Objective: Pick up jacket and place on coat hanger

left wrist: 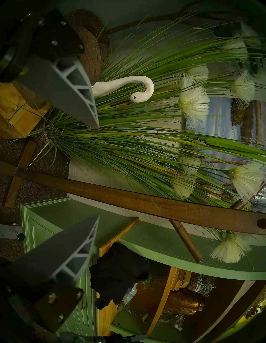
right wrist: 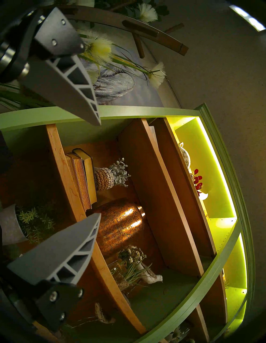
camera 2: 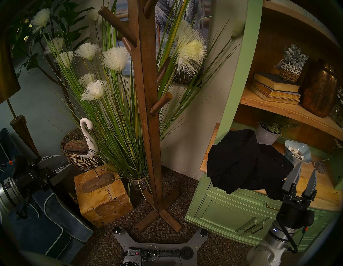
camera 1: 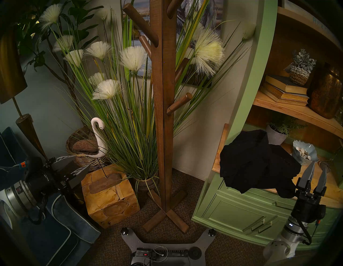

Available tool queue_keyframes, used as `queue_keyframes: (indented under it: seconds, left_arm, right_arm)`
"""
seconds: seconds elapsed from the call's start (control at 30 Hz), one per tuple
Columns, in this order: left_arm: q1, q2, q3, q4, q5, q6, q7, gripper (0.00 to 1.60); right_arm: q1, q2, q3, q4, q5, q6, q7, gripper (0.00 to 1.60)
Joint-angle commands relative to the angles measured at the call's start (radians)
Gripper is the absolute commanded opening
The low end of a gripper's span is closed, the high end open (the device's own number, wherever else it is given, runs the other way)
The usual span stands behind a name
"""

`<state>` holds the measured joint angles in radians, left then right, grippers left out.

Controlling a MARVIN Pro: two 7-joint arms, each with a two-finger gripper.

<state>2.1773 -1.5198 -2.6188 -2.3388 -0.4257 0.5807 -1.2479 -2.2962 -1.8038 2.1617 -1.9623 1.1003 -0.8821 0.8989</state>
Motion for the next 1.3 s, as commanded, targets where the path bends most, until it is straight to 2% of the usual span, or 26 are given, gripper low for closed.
queue_keyframes:
  seconds: [0.0, 0.1, 0.3, 0.43, 0.47, 0.5, 0.53, 0.7, 0.73, 0.77, 0.8, 0.83, 0.87, 0.9, 0.93, 1.0, 1.03, 1.07, 1.27]
  left_arm:
    - [-0.004, 0.001, 0.001, -0.01, -0.006, -0.001, -0.004, 1.6]
    - [-0.004, 0.001, 0.001, -0.01, -0.005, -0.001, -0.004, 1.6]
    - [-0.005, 0.001, 0.001, -0.009, -0.002, -0.001, -0.004, 1.6]
    - [-0.005, 0.001, 0.001, -0.008, -0.001, -0.001, -0.004, 1.6]
    - [-0.005, 0.001, 0.002, -0.008, 0.0, -0.001, -0.004, 1.6]
    - [-0.005, 0.001, 0.002, -0.008, 0.0, -0.001, -0.004, 1.6]
    - [-0.005, 0.001, 0.002, -0.008, 0.0, -0.001, -0.004, 1.6]
    - [-0.006, 0.001, 0.002, -0.009, 0.001, -0.001, -0.005, 1.6]
    - [-0.006, 0.001, 0.002, -0.009, 0.001, -0.001, -0.005, 1.6]
    - [-0.006, 0.001, 0.002, -0.009, 0.001, -0.001, -0.005, 1.6]
    - [-0.006, 0.001, 0.002, -0.009, 0.001, -0.001, -0.005, 1.6]
    - [-0.006, 0.001, 0.002, -0.009, 0.001, -0.001, -0.005, 1.6]
    - [-0.006, 0.001, 0.002, -0.009, 0.002, -0.001, -0.005, 1.6]
    - [-0.006, 0.001, 0.002, -0.009, 0.002, -0.001, -0.005, 1.6]
    - [-0.006, 0.001, 0.002, -0.009, 0.002, -0.001, -0.005, 1.6]
    - [-0.006, 0.001, 0.002, -0.009, 0.002, -0.001, -0.005, 1.6]
    - [-0.006, 0.001, 0.002, -0.009, 0.002, -0.001, -0.005, 1.6]
    - [-0.006, 0.001, 0.002, -0.009, 0.002, -0.001, -0.005, 1.6]
    - [-0.007, 0.0, 0.002, -0.009, 0.003, -0.001, -0.006, 1.6]
  right_arm:
    - [-0.079, 0.131, 0.17, 0.049, 0.003, 0.044, 0.035, 1.6]
    - [-0.076, 0.144, 0.201, 0.07, -0.023, 0.082, 0.055, 1.6]
    - [0.008, 0.208, 0.307, 0.083, -0.063, 0.161, 0.054, 1.6]
    - [0.041, 0.25, 0.342, 0.078, -0.104, 0.218, 0.064, 1.6]
    - [0.052, 0.242, 0.35, 0.071, -0.119, 0.229, 0.071, 1.6]
    - [0.058, 0.274, 0.356, 0.081, -0.134, 0.243, 0.076, 1.6]
    - [0.072, 0.264, 0.366, 0.075, -0.155, 0.257, 0.087, 1.6]
    - [0.119, 0.333, 0.376, 0.104, -0.235, 0.324, 0.116, 1.6]
    - [0.13, 0.315, 0.38, 0.098, -0.254, 0.336, 0.125, 1.6]
    - [0.141, 0.352, 0.378, 0.118, -0.27, 0.349, 0.131, 1.6]
    - [0.152, 0.338, 0.379, 0.115, -0.287, 0.359, 0.134, 1.6]
    - [0.17, 0.366, 0.378, 0.132, -0.303, 0.373, 0.138, 1.6]
    - [0.175, 0.359, 0.377, 0.13, -0.317, 0.383, 0.135, 1.6]
    - [0.194, 0.407, 0.373, 0.159, -0.332, 0.396, 0.139, 1.6]
    - [0.186, 0.368, 0.375, 0.138, -0.347, 0.403, 0.135, 1.6]
    - [0.238, 0.418, 0.376, 0.188, -0.381, 0.427, 0.143, 1.6]
    - [0.214, 0.393, 0.375, 0.17, -0.391, 0.431, 0.137, 1.6]
    - [0.247, 0.425, 0.374, 0.204, -0.409, 0.443, 0.144, 1.6]
    - [0.3, 0.471, 0.368, 0.273, -0.489, 0.491, 0.156, 1.6]
